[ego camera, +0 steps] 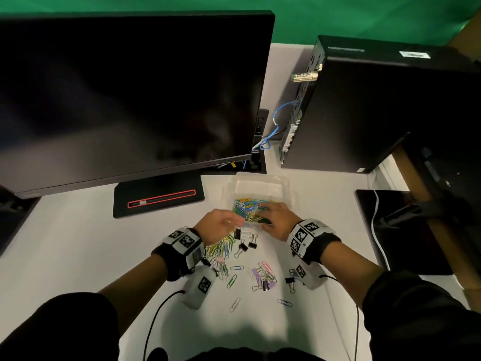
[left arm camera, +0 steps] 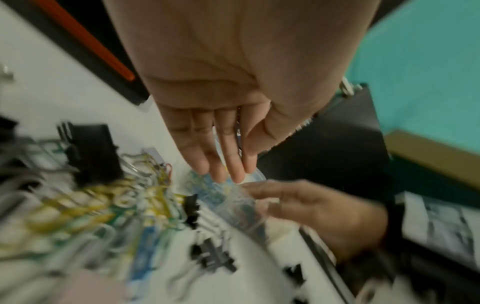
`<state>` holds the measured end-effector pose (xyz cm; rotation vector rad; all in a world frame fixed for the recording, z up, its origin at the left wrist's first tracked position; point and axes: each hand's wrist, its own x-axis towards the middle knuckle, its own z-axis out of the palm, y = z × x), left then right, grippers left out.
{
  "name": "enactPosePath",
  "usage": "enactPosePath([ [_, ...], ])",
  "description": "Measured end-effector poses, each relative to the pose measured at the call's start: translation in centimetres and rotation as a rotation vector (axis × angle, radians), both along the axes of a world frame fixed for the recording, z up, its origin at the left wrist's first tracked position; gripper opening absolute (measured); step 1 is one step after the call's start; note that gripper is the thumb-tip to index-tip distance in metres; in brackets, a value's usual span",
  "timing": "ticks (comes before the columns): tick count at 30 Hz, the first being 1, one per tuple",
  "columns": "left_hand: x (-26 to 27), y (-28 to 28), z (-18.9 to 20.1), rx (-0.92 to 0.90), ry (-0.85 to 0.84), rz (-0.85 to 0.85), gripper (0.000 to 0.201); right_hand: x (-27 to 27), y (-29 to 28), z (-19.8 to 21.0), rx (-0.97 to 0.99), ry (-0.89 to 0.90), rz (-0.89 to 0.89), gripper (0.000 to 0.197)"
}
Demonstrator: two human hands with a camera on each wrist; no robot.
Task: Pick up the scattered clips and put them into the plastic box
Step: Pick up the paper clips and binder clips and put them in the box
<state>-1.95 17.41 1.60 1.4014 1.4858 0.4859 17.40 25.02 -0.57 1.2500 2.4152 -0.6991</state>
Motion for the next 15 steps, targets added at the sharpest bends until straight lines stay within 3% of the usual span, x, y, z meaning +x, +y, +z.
enactPosePath([
  [2,0.0,-1.2,-0.3,0.062,0.241,-0.184,0.032,0.4,-0.2,0.3,0.015,-0.009,-0.031,0.046],
  [4,0.2,-2.4,-0.3,0.098,0.376,-0.336,0.030,0.6,-0.7,0.8,0.024,0.082,-0.082,0.042],
  [8,1.2,-4.4,-1.1,0.099,0.437,-0.460,0.019,1.2,-2.4,2.0,0.105,0.378,-0.157,0.019],
  [10,1.9,-5.3,-1.9,0.105,0.488,-0.516,0.029,1.8,-3.5,2.5,0.070,0.446,-0.156,0.015],
  [15,3.5,-6.6,-3.2,0.138,0.484,-0.535,0.049,3.4,-6.0,2.0,-0.092,0.188,-0.024,0.025],
])
